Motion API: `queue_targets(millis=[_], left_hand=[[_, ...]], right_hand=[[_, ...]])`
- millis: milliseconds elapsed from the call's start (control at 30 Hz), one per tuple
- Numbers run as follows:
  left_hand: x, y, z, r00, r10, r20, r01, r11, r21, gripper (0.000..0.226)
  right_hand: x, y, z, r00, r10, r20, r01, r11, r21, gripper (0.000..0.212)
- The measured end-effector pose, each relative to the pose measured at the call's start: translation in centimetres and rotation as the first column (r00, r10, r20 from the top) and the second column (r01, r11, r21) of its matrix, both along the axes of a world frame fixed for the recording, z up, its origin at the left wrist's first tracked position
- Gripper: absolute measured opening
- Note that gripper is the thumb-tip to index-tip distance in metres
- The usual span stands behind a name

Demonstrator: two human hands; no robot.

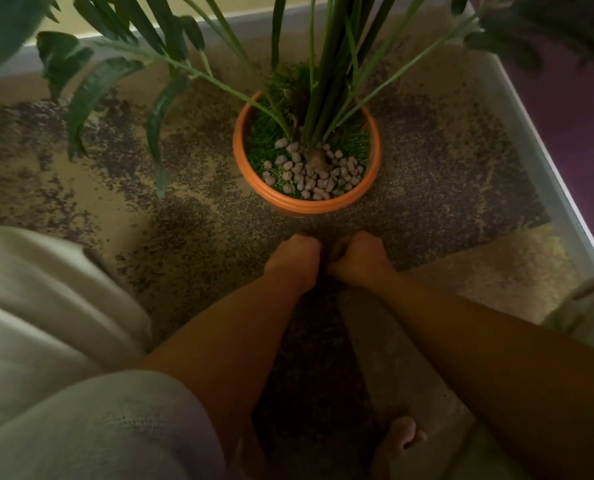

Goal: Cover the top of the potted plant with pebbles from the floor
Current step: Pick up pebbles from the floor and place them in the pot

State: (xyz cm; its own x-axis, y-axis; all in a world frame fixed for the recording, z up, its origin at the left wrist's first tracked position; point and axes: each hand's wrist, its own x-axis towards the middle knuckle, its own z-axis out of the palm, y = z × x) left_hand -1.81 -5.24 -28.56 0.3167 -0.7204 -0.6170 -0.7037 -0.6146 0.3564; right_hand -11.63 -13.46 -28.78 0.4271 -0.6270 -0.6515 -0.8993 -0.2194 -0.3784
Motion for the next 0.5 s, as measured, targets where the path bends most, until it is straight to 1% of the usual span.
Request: queue_targets(millis=[67, 200, 300, 333, 367, 400, 467, 500], left_hand=[[0.1, -0.1, 0.7, 1.000, -0.006, -0.008, 0.006, 1.000, 0.010, 0.024], [0.8, -0.5, 3.4, 0.998, -0.005, -0.063, 0.007, 1.000, 0.028, 0.023], [1.2, -0.7, 6.3, 0.987, -0.108, -0.115, 0.109, 0.994, 0.002, 0.011], [1.3, -0.7, 7.4, 0.979, -0.158, -0.131, 0.159, 0.987, -0.007, 0.015], [1.4, -0.6, 8.5, 0.969, -0.202, -0.140, 0.200, 0.979, -0.029, 0.018], [1.7, -0.5, 9.6, 0.965, -0.215, -0.153, 0.208, 0.976, -0.059, 0.017], [3.2, -0.2, 11.6, 0.971, -0.172, -0.165, 0.155, 0.981, -0.114, 0.013], [4.3, 0.0, 12.4, 0.980, -0.114, -0.161, 0.093, 0.987, -0.131, 0.014]], right_hand=[[0.1, -0.7, 1.4, 0.999, 0.035, -0.023, -0.034, 0.999, 0.040, 0.015], [0.3, -2.0, 5.5, 0.975, 0.218, -0.050, -0.214, 0.974, 0.081, 0.016], [0.6, -3.3, 9.0, 0.944, 0.329, 0.025, -0.330, 0.942, 0.055, 0.009], [0.8, -4.0, 10.1, 0.943, 0.325, 0.069, -0.329, 0.943, 0.052, 0.005], [0.9, -4.7, 11.1, 0.950, 0.284, 0.125, -0.295, 0.953, 0.072, 0.005], [1.1, -5.4, 11.9, 0.957, 0.219, 0.191, -0.241, 0.965, 0.103, 0.009], [1.5, -6.8, 13.0, 0.944, 0.064, 0.323, -0.113, 0.984, 0.136, 0.014], [1.7, -7.3, 13.2, 0.927, -0.006, 0.376, -0.052, 0.988, 0.143, 0.016]])
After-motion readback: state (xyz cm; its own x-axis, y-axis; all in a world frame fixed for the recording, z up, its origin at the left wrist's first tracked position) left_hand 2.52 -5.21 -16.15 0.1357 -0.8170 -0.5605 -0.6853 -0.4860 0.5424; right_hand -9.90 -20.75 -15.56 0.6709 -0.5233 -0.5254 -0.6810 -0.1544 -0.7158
